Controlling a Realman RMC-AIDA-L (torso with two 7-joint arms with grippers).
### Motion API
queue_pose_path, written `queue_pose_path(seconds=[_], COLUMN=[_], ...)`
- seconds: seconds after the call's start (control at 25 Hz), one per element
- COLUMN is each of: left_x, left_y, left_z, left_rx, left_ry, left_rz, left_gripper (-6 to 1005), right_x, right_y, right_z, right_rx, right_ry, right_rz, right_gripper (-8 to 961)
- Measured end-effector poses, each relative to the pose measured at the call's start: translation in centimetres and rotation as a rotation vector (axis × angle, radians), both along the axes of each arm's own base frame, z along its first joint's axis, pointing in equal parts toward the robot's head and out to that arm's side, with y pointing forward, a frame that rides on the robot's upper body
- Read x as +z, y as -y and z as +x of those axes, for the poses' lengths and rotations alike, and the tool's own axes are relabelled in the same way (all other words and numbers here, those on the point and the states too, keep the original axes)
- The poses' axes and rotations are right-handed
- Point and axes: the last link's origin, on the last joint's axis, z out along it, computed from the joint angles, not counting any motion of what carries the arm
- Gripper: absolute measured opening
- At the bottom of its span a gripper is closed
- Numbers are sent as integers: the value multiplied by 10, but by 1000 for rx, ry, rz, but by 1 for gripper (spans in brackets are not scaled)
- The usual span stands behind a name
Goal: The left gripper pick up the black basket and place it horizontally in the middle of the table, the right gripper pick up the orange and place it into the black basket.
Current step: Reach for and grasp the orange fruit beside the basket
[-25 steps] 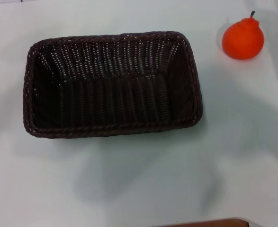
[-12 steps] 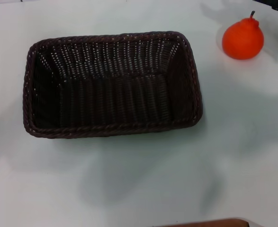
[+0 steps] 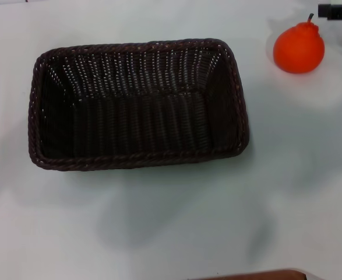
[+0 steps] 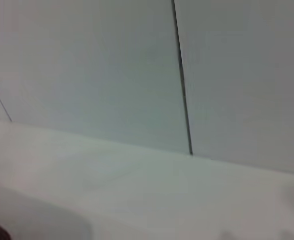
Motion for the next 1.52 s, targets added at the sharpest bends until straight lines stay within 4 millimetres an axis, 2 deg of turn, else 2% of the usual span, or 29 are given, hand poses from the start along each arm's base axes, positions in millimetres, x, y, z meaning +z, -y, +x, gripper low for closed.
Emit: queue_pose_path(seconds=[0.44,0.76,1.0,1.52], left_x=[-4,-4,-4,-5], left_y=[-11,-14,-15,-13], left_z=[8,10,11,9], left_rx=[-10,-15,-15,-10], left_ry=[3,10,13,18], left_rz=[-30,-50,-52,-55], left_gripper=[589,581,575,562], right_x=[-40,-54,-55,-59], right_y=[-4,-7,-7,-6], right_z=[10,16,15,17], right_rx=[-13,-19,-15,-19], right_ry=[87,98,92,86], right_rz=[-41,-47,-42,-53], right_gripper=[806,695,445,153])
